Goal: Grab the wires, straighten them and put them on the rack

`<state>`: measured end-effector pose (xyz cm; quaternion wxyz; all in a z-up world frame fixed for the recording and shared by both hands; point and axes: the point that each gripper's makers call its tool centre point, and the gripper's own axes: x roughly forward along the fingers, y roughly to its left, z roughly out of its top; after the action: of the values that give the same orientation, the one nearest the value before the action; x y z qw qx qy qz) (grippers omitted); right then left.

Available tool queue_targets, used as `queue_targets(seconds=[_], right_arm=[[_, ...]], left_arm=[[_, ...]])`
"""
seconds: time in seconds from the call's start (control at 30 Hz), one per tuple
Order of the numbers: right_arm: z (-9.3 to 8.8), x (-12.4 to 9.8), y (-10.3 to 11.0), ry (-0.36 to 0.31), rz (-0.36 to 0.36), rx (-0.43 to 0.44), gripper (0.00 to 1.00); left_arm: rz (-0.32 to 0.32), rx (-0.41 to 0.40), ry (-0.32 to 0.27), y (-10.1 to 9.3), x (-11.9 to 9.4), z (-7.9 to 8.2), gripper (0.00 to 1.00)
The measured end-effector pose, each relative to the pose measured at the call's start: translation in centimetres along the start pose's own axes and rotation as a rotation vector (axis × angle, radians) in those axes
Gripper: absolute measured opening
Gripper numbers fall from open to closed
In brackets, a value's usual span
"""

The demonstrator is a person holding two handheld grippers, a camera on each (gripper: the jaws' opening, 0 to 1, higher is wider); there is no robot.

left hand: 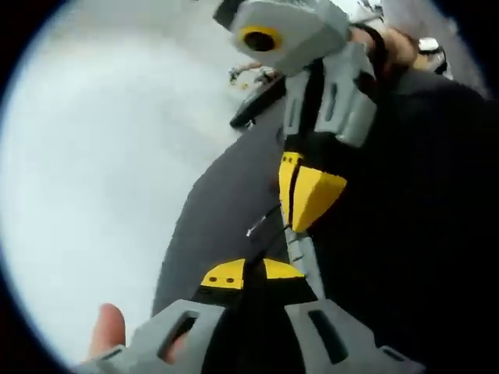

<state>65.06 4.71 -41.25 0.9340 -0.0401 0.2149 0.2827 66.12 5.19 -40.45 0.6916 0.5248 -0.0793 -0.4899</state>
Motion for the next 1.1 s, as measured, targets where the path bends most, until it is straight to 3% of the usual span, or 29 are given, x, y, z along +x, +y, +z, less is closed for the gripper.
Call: queue_targets(seconds=[0.03,0.1,0.17,0.23,0.3,0.4,0.47,0.5,0.63,0.73,0.87,1.1], right_arm=[[0.0,0.0,0.2,-0.003,-0.004,0.004,0.01],[-0.3,0.2,0.5,0.011,-0.003,0.002,0.01],[-0.4,0.3,0.7,0.012,-0.006,-0.006,0.01],[-0.5,0.2,0.8,0.019,-0.014,-0.025,0.01],[-0.5,0.1,0.9,0.023,-0.021,-0.046,0.01],[-0.6,0.2,0.7,0.026,-0.067,-0.21,0.01],[-0.7,0.0,1.1,0.014,-0.104,-0.369,0.02],[-1.0,-0.1,1.4,0.008,-0.13,-0.401,0.02],[-0.8,-0.6,2.0,-0.005,-0.104,-0.398,0.09],[-0.7,-0.7,1.6,-0.006,-0.113,-0.385,0.01],[-0.7,-0.5,1.6,0.003,-0.119,-0.402,0.0],[-1.5,0.1,2.7,0.05,-0.138,-0.686,0.0]], left_arm=[[0.005,0.07,0.012,-0.1,-0.1,0.1,0.05],[-0.044,0.237,0.064,-1.2,-0.1,0.0,0.04],[-0.069,0.302,0.073,-1.5,0.0,0.1,0.03],[-0.097,0.276,0.081,-1.2,0.2,-0.1,0.02],[-0.132,0.305,0.091,-1.2,0.3,-0.5,0.02],[-0.198,0.353,0.117,-1.4,0.4,-0.7,0.01],[-0.276,0.386,0.136,-1.7,0.5,-0.7,0.01],[-0.326,0.394,0.147,-1.8,0.4,-0.7,0.01],[-0.504,0.417,0.163,-2.2,0.8,-0.7,0.01],[-0.607,0.448,0.158,-2.1,1.0,-0.6,0.01],[-0.707,0.486,0.178,-2.1,1.3,-0.7,0.01],[-0.838,0.41,0.251,-2.7,2.0,-1.2,0.02]])
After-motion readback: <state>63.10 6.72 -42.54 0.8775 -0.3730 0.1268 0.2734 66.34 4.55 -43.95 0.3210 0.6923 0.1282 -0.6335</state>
